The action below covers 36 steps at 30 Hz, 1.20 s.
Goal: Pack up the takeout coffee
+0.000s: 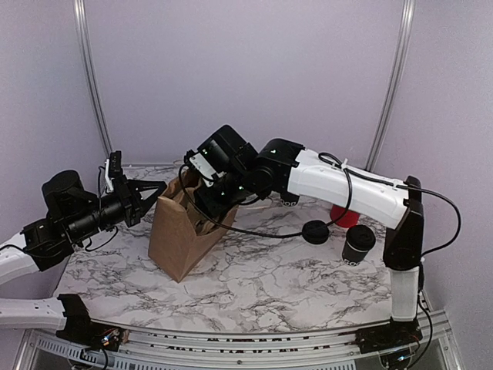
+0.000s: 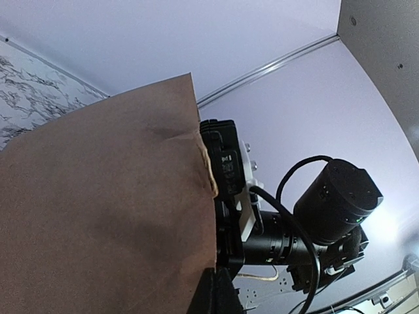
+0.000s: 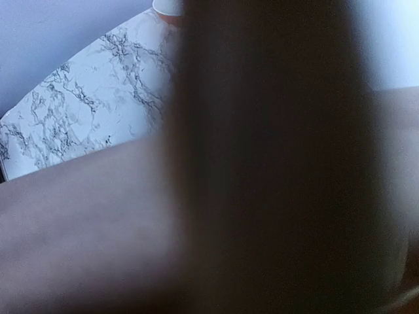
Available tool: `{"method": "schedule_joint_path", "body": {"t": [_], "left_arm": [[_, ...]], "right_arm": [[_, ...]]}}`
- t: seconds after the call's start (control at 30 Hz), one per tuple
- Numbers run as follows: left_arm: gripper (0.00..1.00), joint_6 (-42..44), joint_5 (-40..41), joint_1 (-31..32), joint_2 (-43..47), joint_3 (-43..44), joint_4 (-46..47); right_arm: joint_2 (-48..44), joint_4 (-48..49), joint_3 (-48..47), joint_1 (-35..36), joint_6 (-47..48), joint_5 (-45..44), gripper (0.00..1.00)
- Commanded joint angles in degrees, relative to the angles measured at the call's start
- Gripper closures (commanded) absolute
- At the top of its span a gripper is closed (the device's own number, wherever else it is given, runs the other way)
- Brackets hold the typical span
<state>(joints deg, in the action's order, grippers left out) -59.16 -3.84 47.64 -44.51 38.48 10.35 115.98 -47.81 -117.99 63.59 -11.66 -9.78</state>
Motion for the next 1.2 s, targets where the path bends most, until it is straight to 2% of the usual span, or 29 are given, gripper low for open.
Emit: {"method": "schedule_joint_path", "body": {"t": [0.0,0.07,0.13,0.37,0.47,0.73,0.9,1.17], "left_arm": [[1.00,-2.41,4.18,-3.12,1.25,0.82,-5.73],[1.00,-0.32,4.63,-3.93,0.72,2.92,-9.45],[0.94,2.50,5.70,-4.20,0.18,5.65,-13.53],[0.58,15.24,8.52,-4.31,-2.70,15.87,-28.91],[0.51,20.38,8.49,-4.31,-6.04,21.28,-36.16],[0.53,30.79,9.35,-4.31,-11.78,28.06,-46.11],[0.60,33.44,10.97,-4.31,-13.17,29.97,-48.10],[0.76,32.77,11.70,-4.31,-13.07,30.16,-48.06]], "right_arm": [[6.37,-5.54,-9.15,-0.75,2.17,3.07,0.57],[8.82,-6.43,-11.93,-1.21,2.30,3.88,0.57],[10.22,-6.46,-13.33,-1.46,2.50,4.70,0.57],[11.28,-5.41,-13.45,-1.82,2.49,6.07,0.57],[11.28,-5.15,-13.40,-1.81,2.52,6.33,0.56],[10.55,-4.27,-13.48,-1.68,2.30,6.07,0.41],[9.44,-3.78,-13.63,-1.01,2.27,5.05,0.34],[5.48,-2.91,-13.96,1.44,2.64,0.48,0.23]]}}
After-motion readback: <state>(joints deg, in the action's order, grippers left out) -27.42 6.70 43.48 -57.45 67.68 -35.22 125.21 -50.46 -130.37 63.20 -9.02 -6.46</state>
